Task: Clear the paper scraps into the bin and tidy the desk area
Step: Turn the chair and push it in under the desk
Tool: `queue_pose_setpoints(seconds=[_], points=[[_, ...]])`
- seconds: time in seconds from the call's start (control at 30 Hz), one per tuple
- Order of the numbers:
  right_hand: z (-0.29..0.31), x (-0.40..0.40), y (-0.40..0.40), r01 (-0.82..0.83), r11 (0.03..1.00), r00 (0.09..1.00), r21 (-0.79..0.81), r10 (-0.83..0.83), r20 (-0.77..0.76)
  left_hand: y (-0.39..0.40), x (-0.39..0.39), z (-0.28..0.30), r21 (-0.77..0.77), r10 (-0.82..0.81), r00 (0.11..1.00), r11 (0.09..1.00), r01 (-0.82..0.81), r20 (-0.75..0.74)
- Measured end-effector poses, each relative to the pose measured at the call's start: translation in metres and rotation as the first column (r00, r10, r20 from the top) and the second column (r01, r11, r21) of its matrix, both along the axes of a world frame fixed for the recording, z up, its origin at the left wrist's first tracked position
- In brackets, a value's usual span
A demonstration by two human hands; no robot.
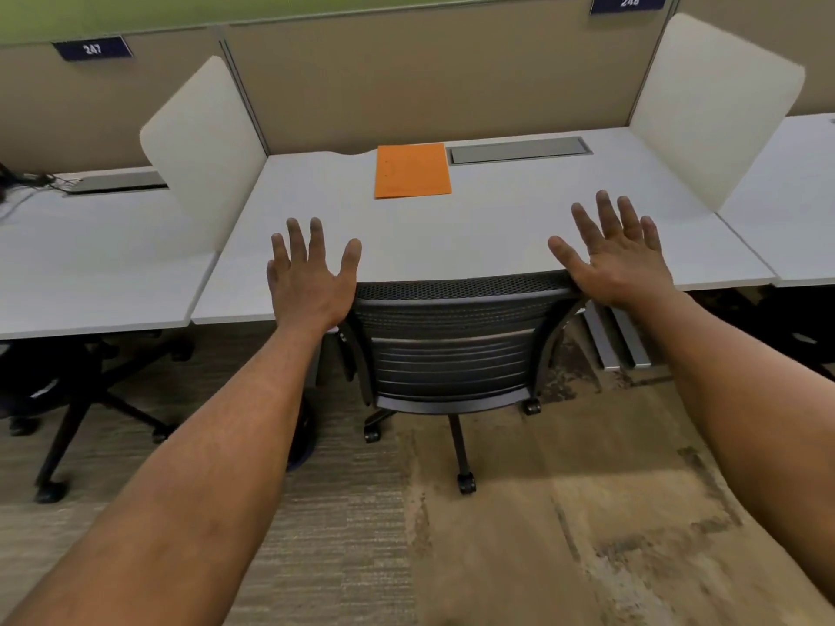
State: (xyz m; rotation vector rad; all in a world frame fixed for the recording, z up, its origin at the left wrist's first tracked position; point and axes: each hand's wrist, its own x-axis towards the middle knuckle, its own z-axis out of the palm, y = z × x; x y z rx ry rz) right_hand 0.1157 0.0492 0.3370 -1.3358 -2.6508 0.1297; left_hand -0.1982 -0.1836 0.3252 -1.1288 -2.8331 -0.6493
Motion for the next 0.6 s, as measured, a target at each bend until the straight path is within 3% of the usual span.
queue_pose_setpoints(seconds=[0.4, 0.6], points=[[0.006, -0.05, 0.05, -0.001, 1.0, 1.0, -0.011, 0.0, -0.017, 0.05, -0.055, 0.003, -0.06, -0.021, 1.0, 0.998, 0.02, -0.012], [0.005, -0.063, 0.065, -0.024, 0.999, 0.999, -0.035, 0.025, 0.044, 0.058, -0.065, 0.004, -0.072, -0.059, 0.998, 0.996, 0.056, -0.034]])
